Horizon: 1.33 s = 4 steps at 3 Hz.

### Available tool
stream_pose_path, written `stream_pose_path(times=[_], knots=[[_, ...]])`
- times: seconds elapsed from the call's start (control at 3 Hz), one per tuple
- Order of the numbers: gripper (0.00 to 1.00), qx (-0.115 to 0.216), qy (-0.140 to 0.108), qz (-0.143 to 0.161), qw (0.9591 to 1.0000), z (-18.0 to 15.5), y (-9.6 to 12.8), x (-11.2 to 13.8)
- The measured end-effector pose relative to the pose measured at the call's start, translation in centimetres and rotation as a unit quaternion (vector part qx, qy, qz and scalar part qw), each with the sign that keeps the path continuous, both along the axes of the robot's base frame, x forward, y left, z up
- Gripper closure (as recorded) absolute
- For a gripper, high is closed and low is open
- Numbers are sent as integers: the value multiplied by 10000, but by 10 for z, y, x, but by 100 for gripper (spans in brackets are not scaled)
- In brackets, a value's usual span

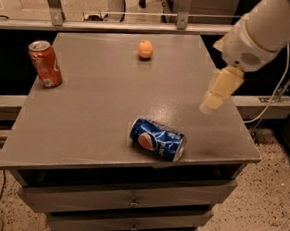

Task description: Move orange near pepsi can

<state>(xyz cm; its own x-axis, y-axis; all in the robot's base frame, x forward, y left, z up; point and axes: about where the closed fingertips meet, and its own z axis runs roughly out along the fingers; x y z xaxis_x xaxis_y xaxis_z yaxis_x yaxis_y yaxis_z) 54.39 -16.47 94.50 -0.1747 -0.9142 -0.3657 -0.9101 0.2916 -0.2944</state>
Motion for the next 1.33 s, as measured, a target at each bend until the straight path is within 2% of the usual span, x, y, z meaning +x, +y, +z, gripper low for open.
stream_pose_path(times=[0.33, 0.67, 1.0, 1.33], knots=[[0, 488, -255, -35, 9985, -20, 32, 74], [0, 1000, -298, -174, 9944, -37, 56, 144], [0, 995, -290, -170, 9945, -38, 57, 144], [0, 1425, -443, -306, 9883, -33, 60, 159]])
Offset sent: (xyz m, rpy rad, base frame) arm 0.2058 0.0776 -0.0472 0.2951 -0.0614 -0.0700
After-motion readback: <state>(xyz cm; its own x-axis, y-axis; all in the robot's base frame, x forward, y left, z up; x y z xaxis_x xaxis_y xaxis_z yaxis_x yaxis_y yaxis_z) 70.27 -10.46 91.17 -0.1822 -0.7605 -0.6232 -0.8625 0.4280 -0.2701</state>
